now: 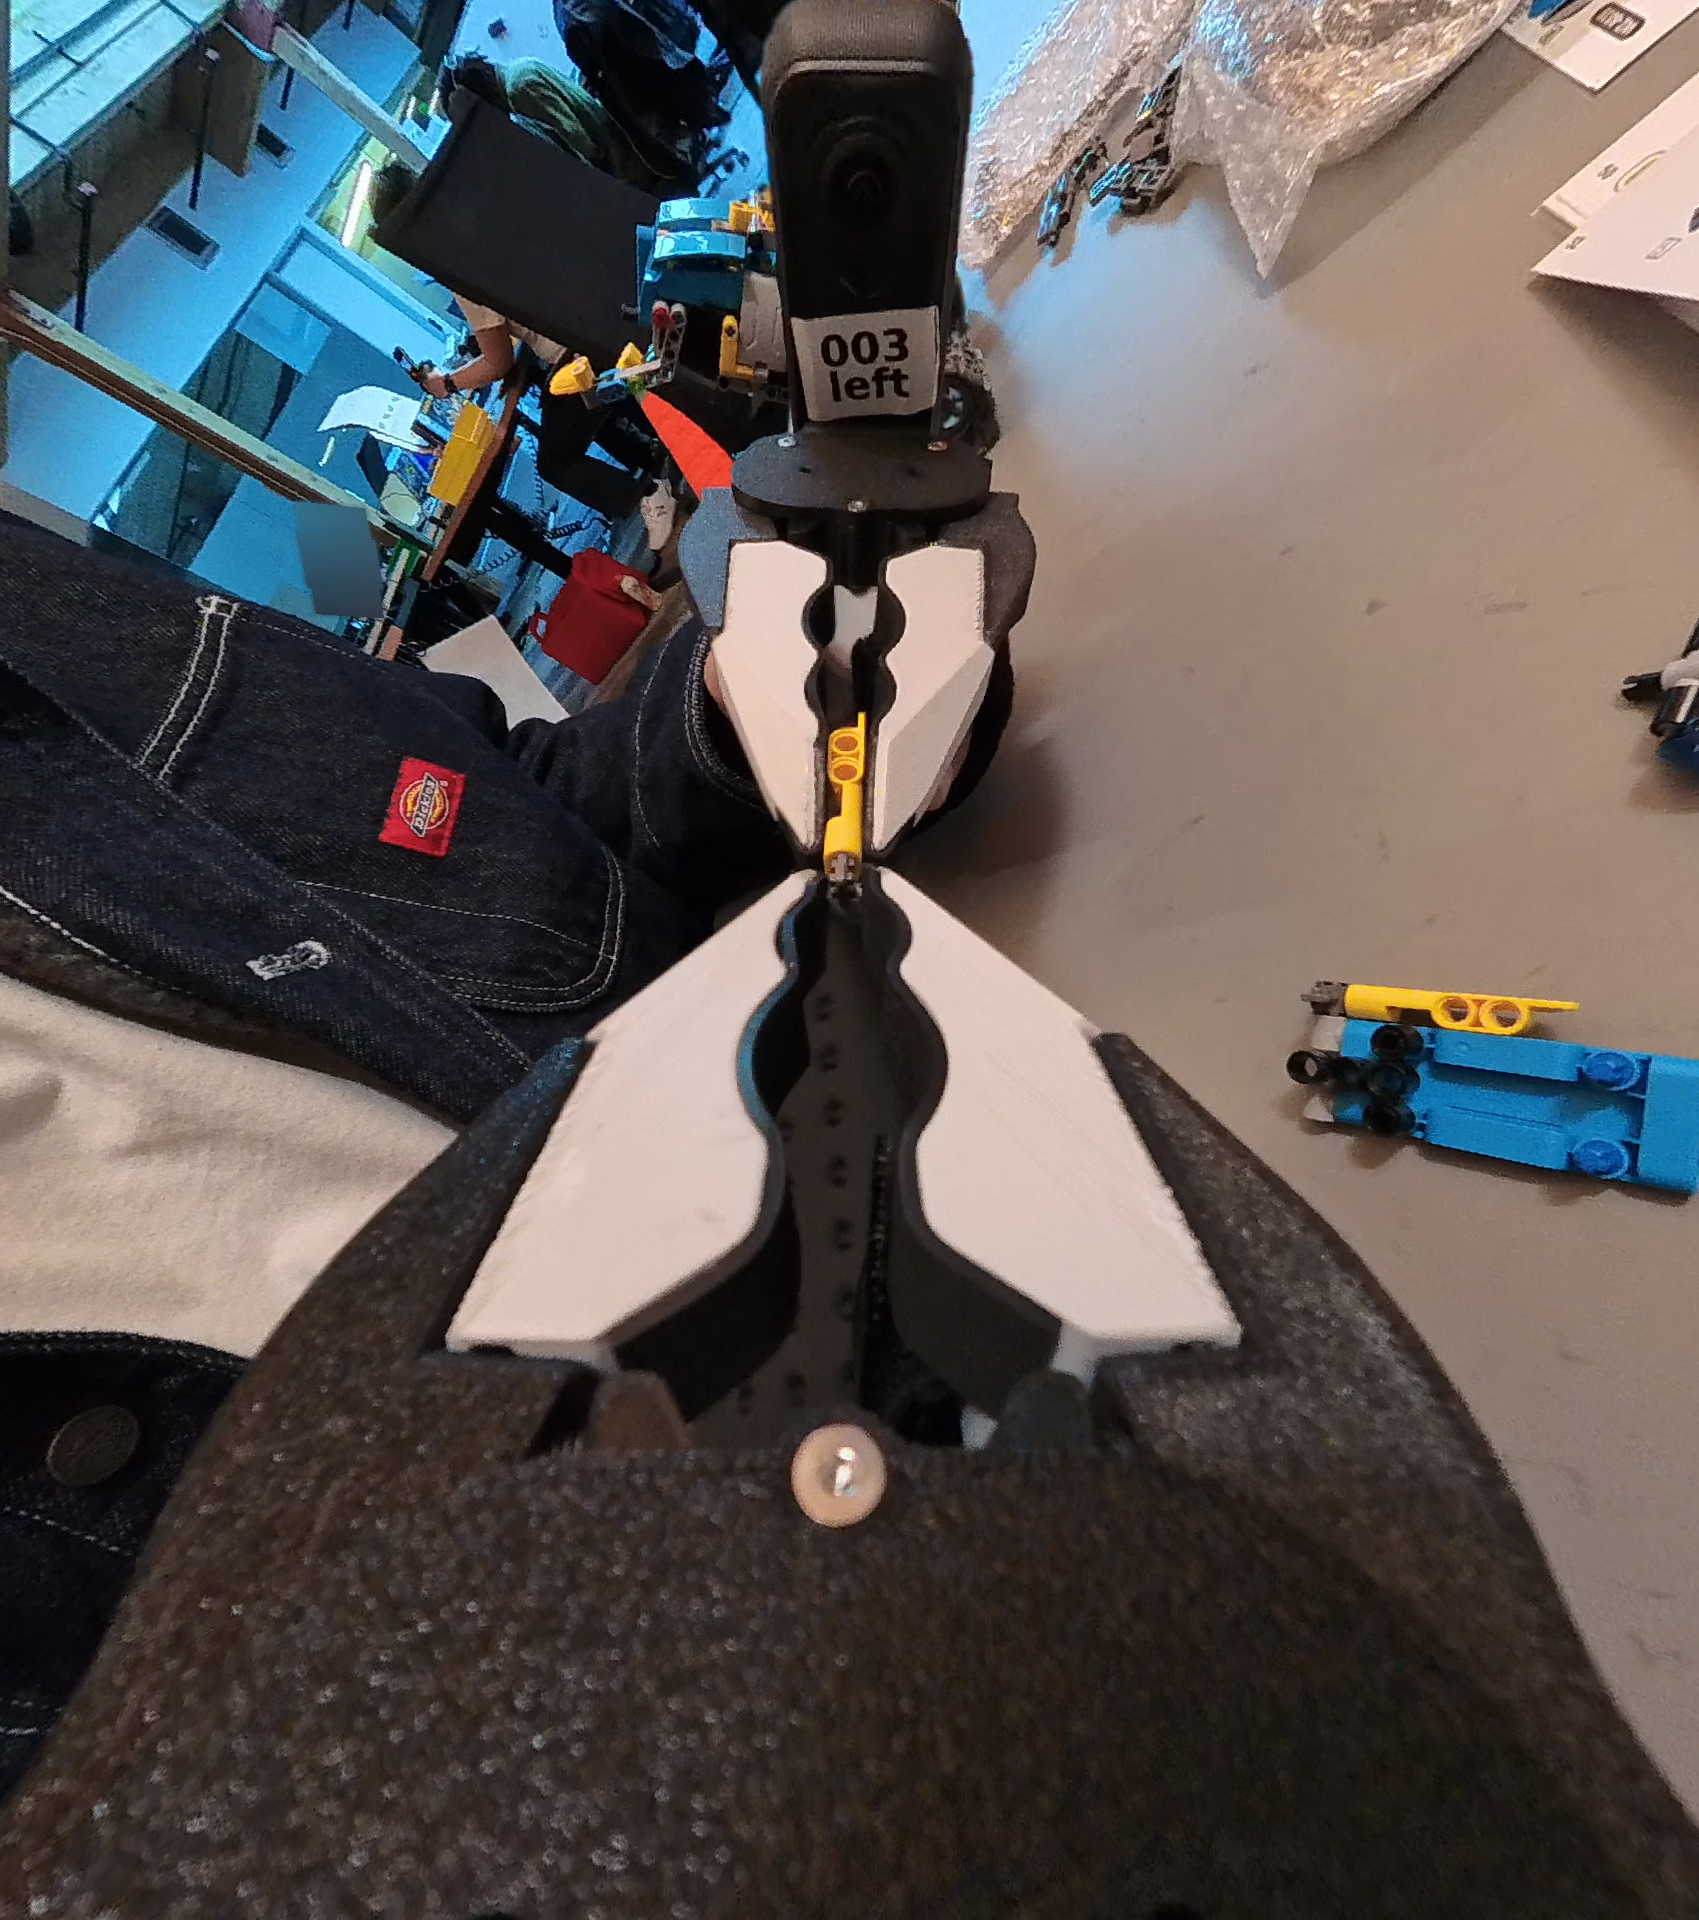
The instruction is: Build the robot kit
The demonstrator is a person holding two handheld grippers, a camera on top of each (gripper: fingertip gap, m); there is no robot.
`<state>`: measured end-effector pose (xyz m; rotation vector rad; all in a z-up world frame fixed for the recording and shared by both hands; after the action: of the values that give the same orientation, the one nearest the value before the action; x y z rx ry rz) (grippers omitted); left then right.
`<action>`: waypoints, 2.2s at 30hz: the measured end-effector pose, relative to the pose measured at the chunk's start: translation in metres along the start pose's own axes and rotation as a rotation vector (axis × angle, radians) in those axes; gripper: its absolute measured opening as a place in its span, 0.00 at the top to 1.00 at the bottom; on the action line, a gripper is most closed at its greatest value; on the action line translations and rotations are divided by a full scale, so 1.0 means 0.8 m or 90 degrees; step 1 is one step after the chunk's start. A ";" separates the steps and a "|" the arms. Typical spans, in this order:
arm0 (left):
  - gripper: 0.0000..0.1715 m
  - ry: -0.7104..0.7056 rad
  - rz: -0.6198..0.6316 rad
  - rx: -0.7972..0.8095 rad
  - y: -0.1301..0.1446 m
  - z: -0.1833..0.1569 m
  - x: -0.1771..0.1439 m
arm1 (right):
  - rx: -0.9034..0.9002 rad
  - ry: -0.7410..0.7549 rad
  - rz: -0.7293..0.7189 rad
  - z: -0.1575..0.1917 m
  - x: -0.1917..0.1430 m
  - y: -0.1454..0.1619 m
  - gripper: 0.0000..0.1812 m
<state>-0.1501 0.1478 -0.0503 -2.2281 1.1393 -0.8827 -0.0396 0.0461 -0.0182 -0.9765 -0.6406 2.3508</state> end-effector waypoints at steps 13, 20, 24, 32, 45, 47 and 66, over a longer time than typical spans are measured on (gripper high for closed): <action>0.97 -0.039 0.017 0.004 0.003 0.008 0.003 | 0.008 -0.002 0.015 -0.011 0.005 0.002 0.97; 0.96 -0.028 -0.059 0.021 -0.016 0.006 -0.008 | -0.045 0.060 -0.122 -0.021 -0.020 -0.009 0.92; 0.96 -0.027 -0.063 0.019 -0.015 0.006 -0.010 | -0.017 0.008 -0.160 -0.017 -0.012 -0.004 0.92; 0.97 -0.033 -0.050 0.022 -0.012 0.005 -0.008 | -0.029 0.010 -0.157 -0.012 0.005 -0.002 0.97; 0.96 -0.066 -0.029 0.053 -0.012 0.007 -0.004 | 0.014 -0.024 -0.179 -0.021 0.008 0.003 0.97; 0.96 -0.061 -0.028 0.052 -0.013 0.006 -0.003 | 0.000 -0.022 -0.182 -0.019 0.007 0.002 0.96; 0.97 -0.074 -0.007 0.082 -0.007 0.001 -0.001 | 0.005 -0.060 -0.176 -0.020 0.010 0.008 0.98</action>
<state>-0.1464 0.1514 -0.0473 -2.1515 0.9900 -0.7965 -0.0345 0.0498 -0.0365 -0.7241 -0.7506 2.1611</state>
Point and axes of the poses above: each gripper's, where its closed fingertips meet, x out along the fingers, y out of its underside, z = x × y across the jaws, the point moved 8 cm from there along -x, back along the fingers, and after that the axes turned 15 degrees about y, right-handed, at the moved point
